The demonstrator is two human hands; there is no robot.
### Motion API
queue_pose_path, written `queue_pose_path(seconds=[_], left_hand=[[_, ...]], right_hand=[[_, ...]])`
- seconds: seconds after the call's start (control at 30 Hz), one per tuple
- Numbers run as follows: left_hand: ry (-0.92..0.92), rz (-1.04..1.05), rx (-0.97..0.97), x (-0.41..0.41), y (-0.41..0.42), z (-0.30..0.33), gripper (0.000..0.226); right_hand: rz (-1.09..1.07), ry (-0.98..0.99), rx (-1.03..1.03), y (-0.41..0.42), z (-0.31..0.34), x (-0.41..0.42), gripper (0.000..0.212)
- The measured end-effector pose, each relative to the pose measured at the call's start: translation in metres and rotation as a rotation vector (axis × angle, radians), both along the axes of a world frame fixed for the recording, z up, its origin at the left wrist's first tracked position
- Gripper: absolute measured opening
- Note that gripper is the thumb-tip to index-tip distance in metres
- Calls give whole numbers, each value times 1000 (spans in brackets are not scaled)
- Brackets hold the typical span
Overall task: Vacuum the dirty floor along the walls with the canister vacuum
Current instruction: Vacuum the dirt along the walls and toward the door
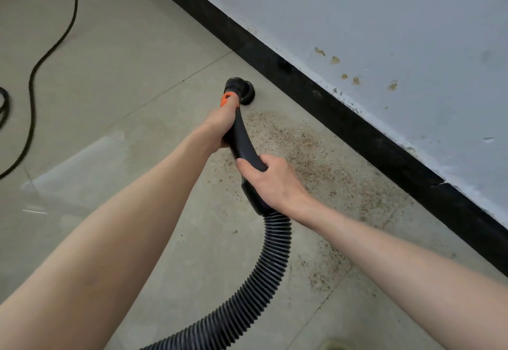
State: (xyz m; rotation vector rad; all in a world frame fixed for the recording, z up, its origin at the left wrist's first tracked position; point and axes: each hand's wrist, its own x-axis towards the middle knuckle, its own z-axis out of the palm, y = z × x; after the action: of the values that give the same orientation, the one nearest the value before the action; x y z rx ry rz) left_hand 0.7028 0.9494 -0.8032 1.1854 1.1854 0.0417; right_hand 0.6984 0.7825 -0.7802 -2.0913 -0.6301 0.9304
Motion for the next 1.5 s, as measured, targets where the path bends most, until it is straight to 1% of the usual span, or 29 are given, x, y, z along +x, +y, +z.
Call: queue_pose_path(seconds=[0.1, 0.17, 0.3, 0.4, 0.47, 0.6, 0.73, 0.8, 0.9, 1.03, 1.17, 1.27, 1.37, 1.5], left_hand=[[43, -39, 29, 3, -4, 0, 49], [49, -50, 44, 3, -10, 0, 47], [104, -68, 50, -12, -24, -3, 59], [131, -113, 61, -25, -30, -9, 60], [124, -129, 76, -29, -29, -9, 61], [114, -121, 165, -20, -31, -12, 60], [123, -133, 222, -18, -52, -7, 53], [97, -169, 187, -21, -69, -4, 48], [78, -255, 126, -25, -85, 4, 49], [83, -347, 109, -22, -103, 11, 50], [-21, -286, 54, -14, -117, 2, 57], [-82, -276, 13, -12, -124, -5, 56], [-97, -312, -39, -12, -127, -4, 60], [-95, -338, -62, -13, -130, 0, 66]], right_hand=[[-52, 49, 11, -6, 1, -3, 40], [-77, 48, -3, -10, 0, -9, 40], [-93, 18, -76, -20, -1, -32, 39], [-79, -5, -135, -29, -1, -49, 39], [-69, -15, -132, -29, -4, -54, 38], [-84, -18, -96, -25, -14, -48, 37], [-113, 21, -44, -43, -14, -49, 35], [-137, 45, -47, -56, -12, -51, 35], [-189, 56, -44, -70, -8, -55, 38], [-239, 55, -56, -85, -1, -54, 39], [-256, 19, -91, -92, 2, -48, 38], [-270, -2, -113, -96, 2, -54, 37], [-314, -15, -127, -99, 3, -60, 37], [-346, -44, -144, -100, 8, -62, 37]])
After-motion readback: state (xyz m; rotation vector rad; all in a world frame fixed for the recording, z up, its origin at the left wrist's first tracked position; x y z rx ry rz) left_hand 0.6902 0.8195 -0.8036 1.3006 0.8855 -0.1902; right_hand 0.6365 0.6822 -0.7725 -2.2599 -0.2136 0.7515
